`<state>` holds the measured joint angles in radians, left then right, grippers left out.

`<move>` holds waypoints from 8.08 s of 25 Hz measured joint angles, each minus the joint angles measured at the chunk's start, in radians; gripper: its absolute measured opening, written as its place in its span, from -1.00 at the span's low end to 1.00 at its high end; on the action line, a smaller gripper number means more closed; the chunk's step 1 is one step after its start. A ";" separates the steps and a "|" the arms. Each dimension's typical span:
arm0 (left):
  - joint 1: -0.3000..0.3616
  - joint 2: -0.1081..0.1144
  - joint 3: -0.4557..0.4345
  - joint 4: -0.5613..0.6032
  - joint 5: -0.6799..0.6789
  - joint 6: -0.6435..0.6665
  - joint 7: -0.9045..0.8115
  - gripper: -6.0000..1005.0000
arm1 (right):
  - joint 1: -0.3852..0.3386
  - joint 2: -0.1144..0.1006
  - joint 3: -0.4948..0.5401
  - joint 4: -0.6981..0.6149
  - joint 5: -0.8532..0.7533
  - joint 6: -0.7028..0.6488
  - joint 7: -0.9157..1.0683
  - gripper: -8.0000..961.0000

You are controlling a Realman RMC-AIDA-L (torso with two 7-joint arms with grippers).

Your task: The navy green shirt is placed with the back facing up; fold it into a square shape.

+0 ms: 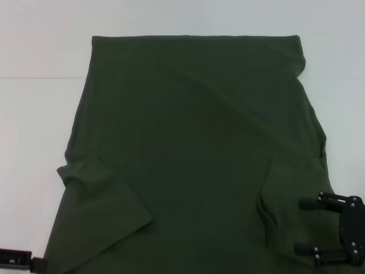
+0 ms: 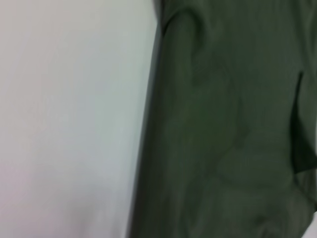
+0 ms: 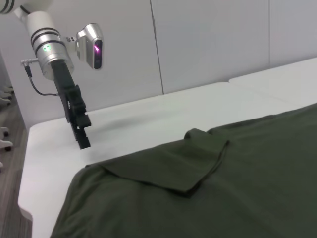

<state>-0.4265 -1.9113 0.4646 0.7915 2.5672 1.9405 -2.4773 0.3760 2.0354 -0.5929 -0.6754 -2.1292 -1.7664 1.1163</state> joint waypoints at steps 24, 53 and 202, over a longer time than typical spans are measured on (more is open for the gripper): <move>-0.034 -0.050 0.011 -0.005 0.124 -0.121 0.023 0.79 | -0.003 0.004 0.007 0.000 -0.003 0.015 0.001 0.97; -0.073 -0.085 0.009 -0.002 0.112 -0.123 0.018 0.79 | 0.007 0.005 0.008 -0.005 -0.003 0.015 0.008 0.97; -0.128 -0.095 0.063 0.063 0.079 -0.127 0.126 -0.88 | 0.114 -0.070 -0.067 -0.275 -0.563 -0.147 1.288 0.97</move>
<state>-0.5541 -2.0062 0.5277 0.8542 2.6461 1.8135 -2.3511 0.4897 1.9656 -0.6596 -0.9508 -2.6925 -1.9134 2.4048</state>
